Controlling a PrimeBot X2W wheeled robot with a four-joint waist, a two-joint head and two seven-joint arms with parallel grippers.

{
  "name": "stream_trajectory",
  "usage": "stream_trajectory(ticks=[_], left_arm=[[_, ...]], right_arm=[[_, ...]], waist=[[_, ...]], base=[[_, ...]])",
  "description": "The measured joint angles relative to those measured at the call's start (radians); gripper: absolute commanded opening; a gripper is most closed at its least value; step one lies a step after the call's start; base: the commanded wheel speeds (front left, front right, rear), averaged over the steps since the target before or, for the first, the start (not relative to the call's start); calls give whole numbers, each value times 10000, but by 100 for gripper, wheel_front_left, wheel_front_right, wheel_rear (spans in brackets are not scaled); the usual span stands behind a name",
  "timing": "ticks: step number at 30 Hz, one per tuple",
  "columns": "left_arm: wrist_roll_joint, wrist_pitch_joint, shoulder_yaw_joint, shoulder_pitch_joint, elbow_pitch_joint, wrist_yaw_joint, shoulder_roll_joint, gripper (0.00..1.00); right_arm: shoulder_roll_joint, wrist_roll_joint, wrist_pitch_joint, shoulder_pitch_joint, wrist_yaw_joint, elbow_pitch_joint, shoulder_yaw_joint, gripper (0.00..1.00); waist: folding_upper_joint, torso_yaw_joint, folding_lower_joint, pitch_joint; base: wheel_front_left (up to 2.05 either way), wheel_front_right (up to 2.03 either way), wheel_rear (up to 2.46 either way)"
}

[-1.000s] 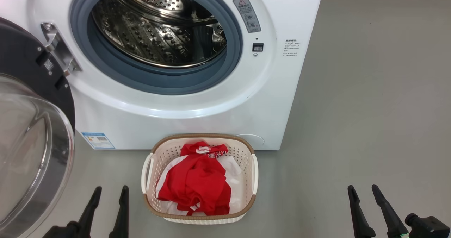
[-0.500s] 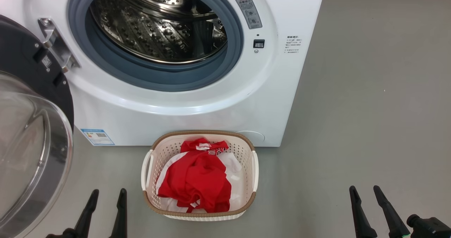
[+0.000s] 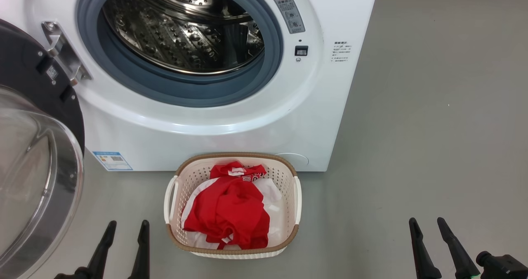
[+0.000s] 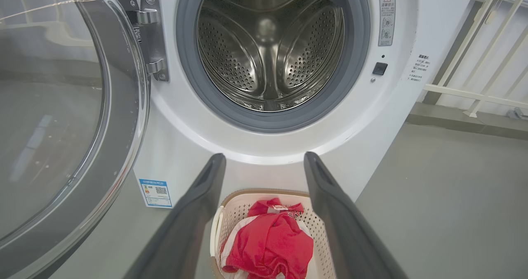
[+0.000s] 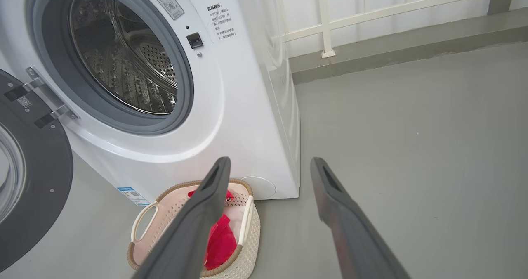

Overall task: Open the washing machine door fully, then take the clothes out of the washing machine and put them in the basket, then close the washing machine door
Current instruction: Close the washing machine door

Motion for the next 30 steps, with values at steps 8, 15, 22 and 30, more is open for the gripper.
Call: stream_trajectory(ticks=[8, 15, 22, 30], left_arm=[[94, 0, 27, -4, 0, 0, -4, 100], [105, 0, 52, -5, -4, 2, -17, 100], [107, 0, 56, -7, -25, 0, -21, 100], [105, 0, 56, -7, -31, 0, -21, 100]], right_arm=[[0, 0, 0, -1, 0, -10, -2, 100], [0, 0, 0, -1, 0, -23, -2, 100], [0, 0, 0, -3, 0, -23, -2, 100], [0, 0, 0, -3, 0, -25, 0, 100]], waist=[[0, 25, 0, 10], [0, 32, 0, -7], [0, 39, -1, 3], [0, 50, 0, -17]], base=[[0, 0, 0], [-52, 52, 0], [-112, 112, 0], [-123, 123, 0]])
